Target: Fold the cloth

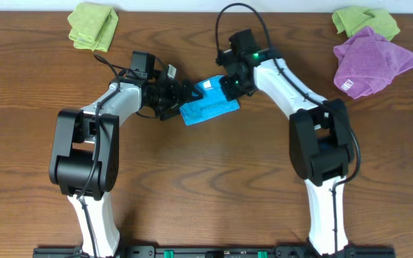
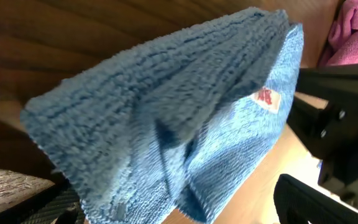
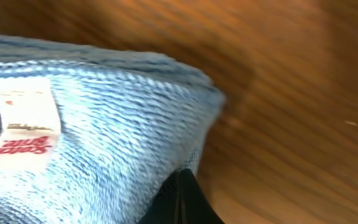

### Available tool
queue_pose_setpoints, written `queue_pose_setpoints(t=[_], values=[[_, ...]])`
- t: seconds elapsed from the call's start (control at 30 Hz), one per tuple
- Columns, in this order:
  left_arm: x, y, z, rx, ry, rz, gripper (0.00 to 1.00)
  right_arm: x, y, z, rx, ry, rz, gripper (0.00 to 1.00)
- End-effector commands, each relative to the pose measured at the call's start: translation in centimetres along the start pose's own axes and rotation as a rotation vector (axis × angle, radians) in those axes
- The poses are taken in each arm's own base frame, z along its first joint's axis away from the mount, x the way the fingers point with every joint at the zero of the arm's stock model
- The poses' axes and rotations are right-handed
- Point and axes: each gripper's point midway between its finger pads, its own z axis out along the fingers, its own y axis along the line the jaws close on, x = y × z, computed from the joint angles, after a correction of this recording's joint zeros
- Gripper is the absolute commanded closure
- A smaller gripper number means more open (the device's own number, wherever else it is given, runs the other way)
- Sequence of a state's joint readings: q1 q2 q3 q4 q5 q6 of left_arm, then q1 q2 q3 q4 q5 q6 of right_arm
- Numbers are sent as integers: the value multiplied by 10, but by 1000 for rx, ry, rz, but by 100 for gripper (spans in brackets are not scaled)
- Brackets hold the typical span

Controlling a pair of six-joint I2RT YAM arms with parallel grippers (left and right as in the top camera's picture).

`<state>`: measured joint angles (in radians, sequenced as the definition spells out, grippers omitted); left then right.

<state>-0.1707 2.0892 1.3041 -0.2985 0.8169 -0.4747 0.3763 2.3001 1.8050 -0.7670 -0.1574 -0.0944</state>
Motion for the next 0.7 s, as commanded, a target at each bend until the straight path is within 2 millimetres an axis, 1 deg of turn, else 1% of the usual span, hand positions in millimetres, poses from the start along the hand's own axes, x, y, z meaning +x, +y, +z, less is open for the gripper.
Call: queue_pose_setpoints(t=[0.0, 0.2, 0.3, 0.47, 0.5, 0.57, 0.6, 0.67], values=[[11, 28, 17, -65, 38, -56, 5, 0, 14, 6, -12, 7, -14, 99], [9, 32, 18, -94, 23, -50, 4, 1, 15, 7, -11, 12, -16, 99], [10, 28, 24, -92, 25, -30, 3, 3, 16, 6, -13, 19, -14, 99], [18, 27, 34, -113, 42, -13, 0, 4, 17, 6, -16, 24, -4, 99], [20, 28, 37, -119, 46, -12, 5, 5, 17, 6, -16, 27, -4, 99], [23, 31, 41, -134, 54, -29, 11, 6, 17, 6, -17, 33, -3, 99], [24, 33, 42, -142, 55, -34, 17, 7, 17, 6, -16, 34, -2, 99], [25, 34, 44, -144, 59, -42, 34, 7, 17, 6, -16, 36, -2, 99]])
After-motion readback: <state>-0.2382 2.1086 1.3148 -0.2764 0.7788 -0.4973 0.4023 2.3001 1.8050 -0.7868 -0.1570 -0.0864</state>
